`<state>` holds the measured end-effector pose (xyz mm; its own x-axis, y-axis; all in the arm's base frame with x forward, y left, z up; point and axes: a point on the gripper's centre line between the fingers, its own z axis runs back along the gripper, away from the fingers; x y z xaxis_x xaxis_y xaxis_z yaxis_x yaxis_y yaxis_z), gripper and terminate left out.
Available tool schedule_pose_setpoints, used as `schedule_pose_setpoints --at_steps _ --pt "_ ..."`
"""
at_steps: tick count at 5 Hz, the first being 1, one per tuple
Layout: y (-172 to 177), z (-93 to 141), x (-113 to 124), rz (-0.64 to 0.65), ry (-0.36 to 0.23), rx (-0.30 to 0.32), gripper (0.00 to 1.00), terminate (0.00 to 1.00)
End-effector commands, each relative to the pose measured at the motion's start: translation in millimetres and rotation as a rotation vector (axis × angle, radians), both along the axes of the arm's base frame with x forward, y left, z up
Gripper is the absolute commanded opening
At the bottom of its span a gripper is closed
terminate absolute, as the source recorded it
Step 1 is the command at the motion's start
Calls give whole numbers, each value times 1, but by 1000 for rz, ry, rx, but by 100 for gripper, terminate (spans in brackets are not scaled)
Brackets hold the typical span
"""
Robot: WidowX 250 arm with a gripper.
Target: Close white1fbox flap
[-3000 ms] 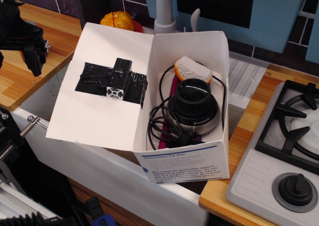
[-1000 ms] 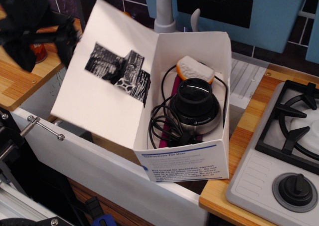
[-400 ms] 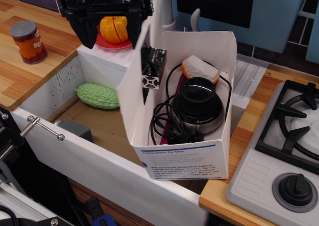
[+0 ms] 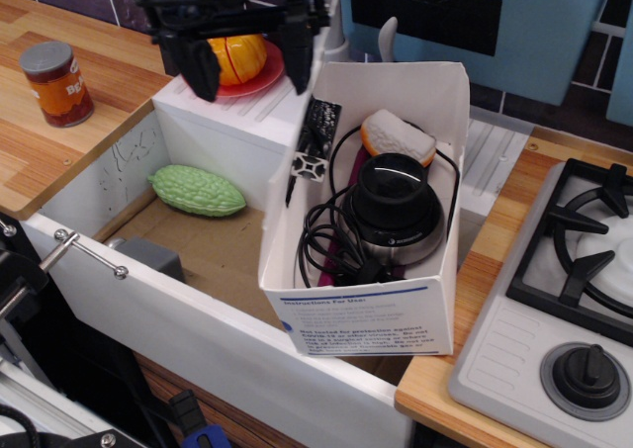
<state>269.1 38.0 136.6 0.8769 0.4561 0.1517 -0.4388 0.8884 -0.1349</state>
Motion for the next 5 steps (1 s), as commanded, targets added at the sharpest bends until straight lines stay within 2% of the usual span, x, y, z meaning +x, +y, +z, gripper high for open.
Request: schedule_pose_setpoints --at_steps 1,2,4,5 --pt "-23 -10 20 73 -71 -65 100 0" --pt "-36 -20 28 121 -76 -44 100 0" --pt "-43 -56 41 181 -102 -44 100 0" --pt "-48 -56 43 188 -124 -17 100 100"
